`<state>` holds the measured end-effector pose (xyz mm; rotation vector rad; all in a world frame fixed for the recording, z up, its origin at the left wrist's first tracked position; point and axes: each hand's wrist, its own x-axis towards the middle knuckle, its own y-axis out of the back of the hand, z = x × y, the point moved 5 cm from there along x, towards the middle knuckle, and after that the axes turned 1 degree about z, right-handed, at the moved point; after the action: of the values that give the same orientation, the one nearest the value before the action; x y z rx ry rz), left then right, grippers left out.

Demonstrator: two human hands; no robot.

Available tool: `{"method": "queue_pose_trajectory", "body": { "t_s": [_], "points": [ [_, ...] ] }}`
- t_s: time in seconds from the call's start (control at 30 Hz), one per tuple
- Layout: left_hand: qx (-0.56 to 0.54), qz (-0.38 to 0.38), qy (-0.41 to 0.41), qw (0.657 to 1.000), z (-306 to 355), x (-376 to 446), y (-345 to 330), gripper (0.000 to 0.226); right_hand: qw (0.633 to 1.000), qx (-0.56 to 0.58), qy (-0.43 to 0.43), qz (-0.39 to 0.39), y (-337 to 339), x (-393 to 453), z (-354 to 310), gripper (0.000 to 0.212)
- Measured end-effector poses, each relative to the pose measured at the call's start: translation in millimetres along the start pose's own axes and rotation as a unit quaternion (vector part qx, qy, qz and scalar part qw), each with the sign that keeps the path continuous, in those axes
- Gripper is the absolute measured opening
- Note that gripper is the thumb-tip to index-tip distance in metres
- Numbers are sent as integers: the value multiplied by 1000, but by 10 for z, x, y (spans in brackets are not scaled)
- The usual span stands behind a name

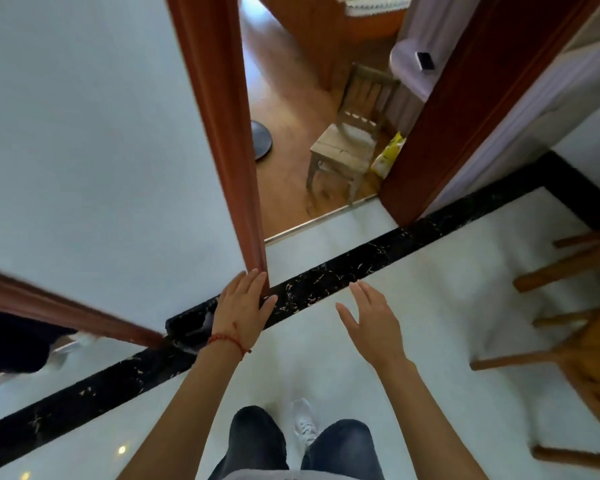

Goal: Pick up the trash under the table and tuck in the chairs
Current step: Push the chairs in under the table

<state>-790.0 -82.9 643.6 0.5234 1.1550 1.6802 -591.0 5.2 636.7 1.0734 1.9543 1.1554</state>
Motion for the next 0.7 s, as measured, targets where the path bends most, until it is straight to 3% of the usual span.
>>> {"method": "queue_pose_trajectory", "body": {
  "t_s": [0.07, 0.33, 0.5, 0.7],
  "points": [
    [16, -12, -46, 999, 84, 57, -13, 82, 999, 7, -41, 21, 63, -153, 73, 56],
    [53, -90, -190, 976, 461, -44, -245, 76, 977, 21, -202, 66, 93, -974, 315, 54],
    [73, -139, -280, 947, 940, -312, -476, 54, 950, 30, -291, 109, 169, -1662, 487, 53],
    [96, -181, -394, 896, 1632, -806, -774, 54, 903, 38, -398, 159, 344, -2572, 762, 54]
  ]
}}
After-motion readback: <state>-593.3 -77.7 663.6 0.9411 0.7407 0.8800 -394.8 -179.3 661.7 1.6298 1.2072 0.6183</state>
